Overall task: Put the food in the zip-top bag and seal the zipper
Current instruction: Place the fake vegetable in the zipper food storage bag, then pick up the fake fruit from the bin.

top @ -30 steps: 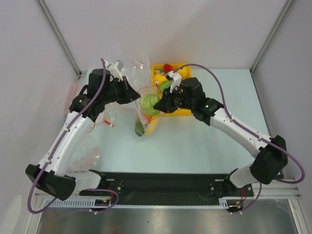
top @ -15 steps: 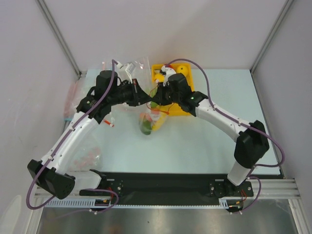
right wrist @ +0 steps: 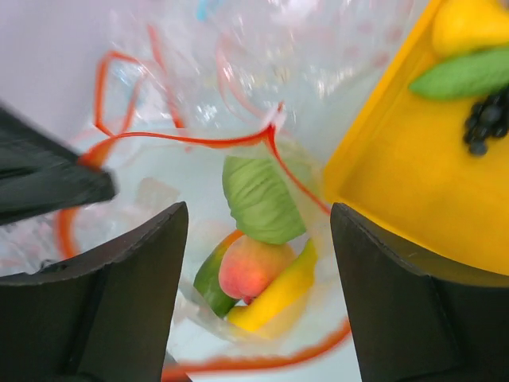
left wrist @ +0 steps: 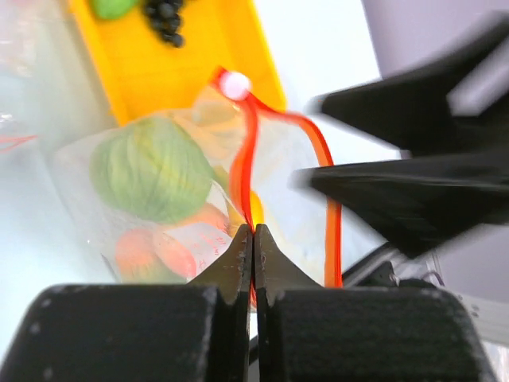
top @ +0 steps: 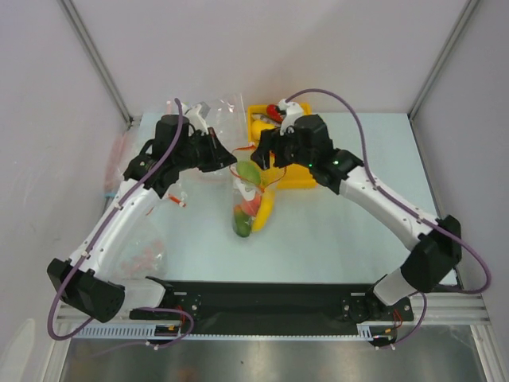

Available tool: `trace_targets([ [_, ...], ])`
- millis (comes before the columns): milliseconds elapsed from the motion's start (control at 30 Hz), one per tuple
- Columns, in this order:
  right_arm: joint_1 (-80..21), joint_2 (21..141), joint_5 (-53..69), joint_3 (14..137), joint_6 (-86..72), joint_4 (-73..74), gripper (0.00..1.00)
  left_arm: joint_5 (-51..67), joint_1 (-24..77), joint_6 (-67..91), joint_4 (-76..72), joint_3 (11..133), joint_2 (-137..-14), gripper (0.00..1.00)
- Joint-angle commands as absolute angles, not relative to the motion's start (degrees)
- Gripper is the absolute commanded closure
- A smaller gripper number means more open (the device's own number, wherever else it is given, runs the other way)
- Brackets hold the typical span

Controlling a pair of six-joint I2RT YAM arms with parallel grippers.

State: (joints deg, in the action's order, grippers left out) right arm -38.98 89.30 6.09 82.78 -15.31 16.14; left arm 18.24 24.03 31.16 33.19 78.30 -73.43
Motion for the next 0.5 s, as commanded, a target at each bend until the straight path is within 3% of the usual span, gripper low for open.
trace_targets([
  [0, -36.1, 81.9, 10.2, 81.6, -14.2, 8.8, 0.23, 15.5, 21.2, 31.5, 33.1, 79.0, -70.2, 1.0],
  [200, -28.5, 82.2, 5.3, 82.8, -20.1, 12.1, 0.27, 10.5, 19.7, 26.5, 37.3, 82.8, -69.4, 1.0],
  [300, -25.4, 86.6, 2.0, 86.6, -24.4, 16.8, 0.19, 8.4, 19.7, 24.2, 38.6, 83.1, -68.6, 1.0],
  [333, -25.3, 88.1, -2.9, 89.8, -25.7, 18.2, 0.08, 7.6, 19.7, 23.0, 38.9, 83.1, -68.6, 0.99],
  [367, -25.3, 89.7, -5.3, 91.4, -27.8, 20.9, 0.04, 6.3, 19.7, 22.5, 39.3, 82.8, -68.3, 1.0],
  [467, -25.1, 96.1, -9.2, 97.5, -31.0, 24.1, 0.03, 5.0, 19.8, 21.1, 40.0, 81.2, -67.6, 1.0],
])
